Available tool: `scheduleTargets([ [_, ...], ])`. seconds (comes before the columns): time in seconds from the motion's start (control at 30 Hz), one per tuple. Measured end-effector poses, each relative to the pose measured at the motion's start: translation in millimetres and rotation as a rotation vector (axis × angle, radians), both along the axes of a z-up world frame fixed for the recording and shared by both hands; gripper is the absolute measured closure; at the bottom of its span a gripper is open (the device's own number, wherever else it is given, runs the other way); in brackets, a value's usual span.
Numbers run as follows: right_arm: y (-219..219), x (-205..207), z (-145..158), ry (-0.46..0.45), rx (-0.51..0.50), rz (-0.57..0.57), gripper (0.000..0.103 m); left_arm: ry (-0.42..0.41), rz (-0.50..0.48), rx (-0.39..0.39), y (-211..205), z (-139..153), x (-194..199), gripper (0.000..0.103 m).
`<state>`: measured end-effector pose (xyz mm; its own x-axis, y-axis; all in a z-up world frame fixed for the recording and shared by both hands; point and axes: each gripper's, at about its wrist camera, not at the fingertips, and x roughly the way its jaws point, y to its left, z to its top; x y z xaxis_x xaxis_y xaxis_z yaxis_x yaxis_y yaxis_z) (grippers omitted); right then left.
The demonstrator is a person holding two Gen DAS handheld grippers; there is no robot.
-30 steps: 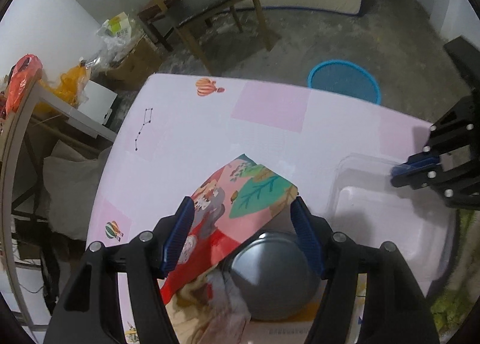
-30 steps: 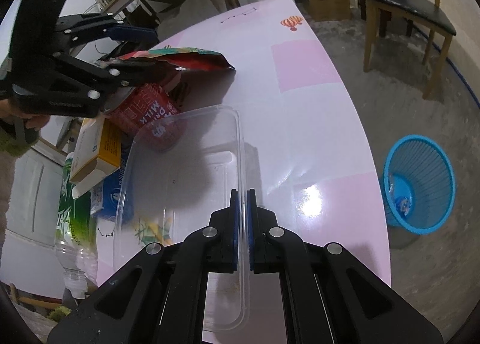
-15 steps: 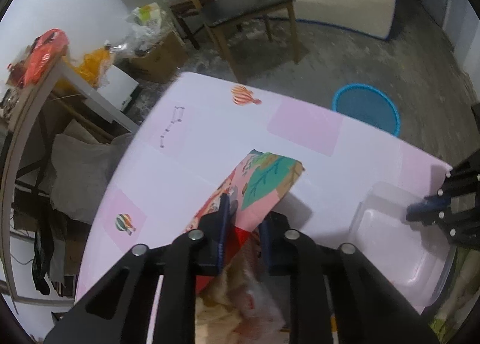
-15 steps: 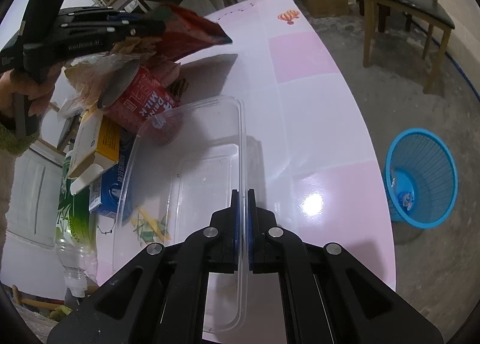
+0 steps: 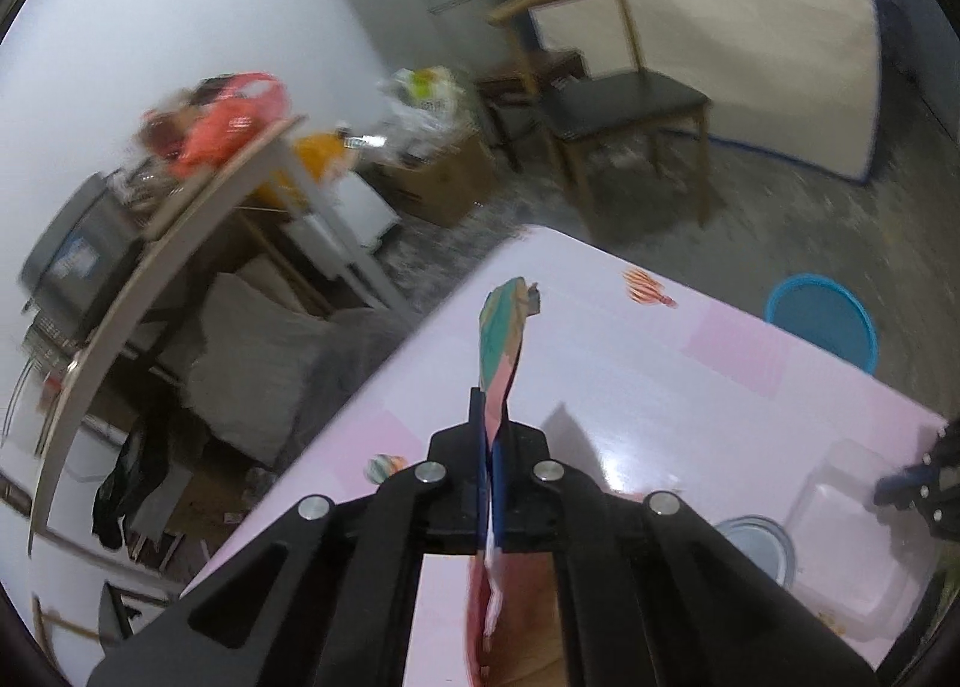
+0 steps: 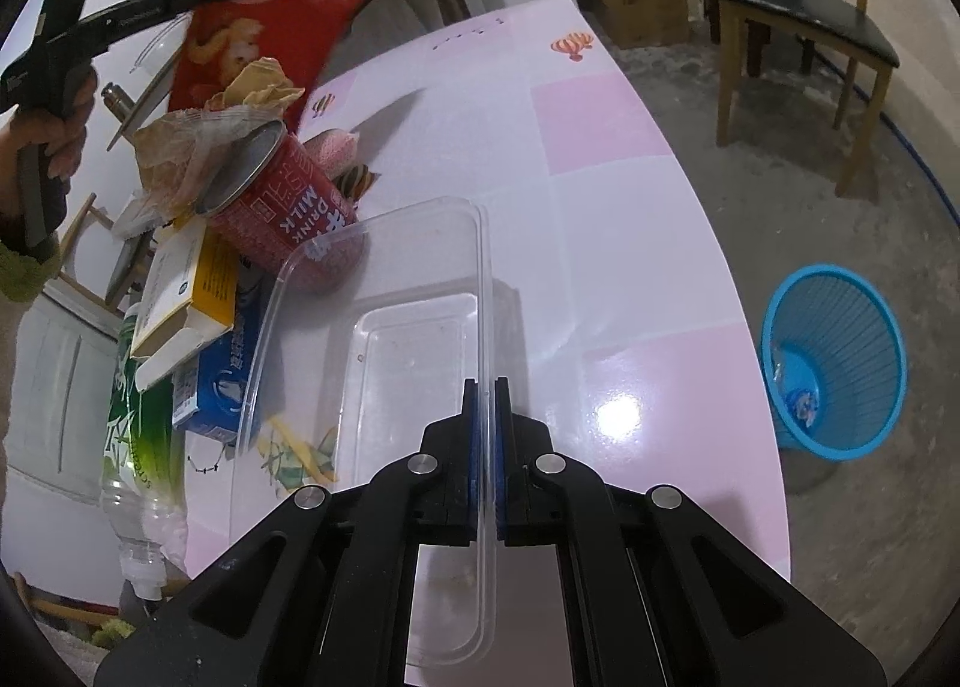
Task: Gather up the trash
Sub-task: 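Carry the tray and red bag over the wastebasket and open both grippers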
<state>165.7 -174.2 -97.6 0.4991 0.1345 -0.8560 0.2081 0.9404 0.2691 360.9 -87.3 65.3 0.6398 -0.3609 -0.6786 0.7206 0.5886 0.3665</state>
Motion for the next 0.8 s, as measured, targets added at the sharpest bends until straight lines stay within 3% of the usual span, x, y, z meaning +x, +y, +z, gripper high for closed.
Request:
scheduleTargets([
  [0.3,-5,-8,11,-0.025,-0.024,-0.046,0.101,-0.107,0.187,-0.209,71,58,9,0.102],
  [0.5,-14,-18,24,-0.056,-0.05,-0.077,0.101,-0.161,0.259,-0.338,108,99,-14,0.102],
  [0.63,-24,-27,37,-0.091,-0.06,-0.103,0.101,-0.141,0.234,-0.444,121,128,-45,0.102],
  [0.8,-46,-44,58,-0.149,-0.066,-0.157,0.101,-0.069,0.143,-0.528,102,152,-80,0.102],
])
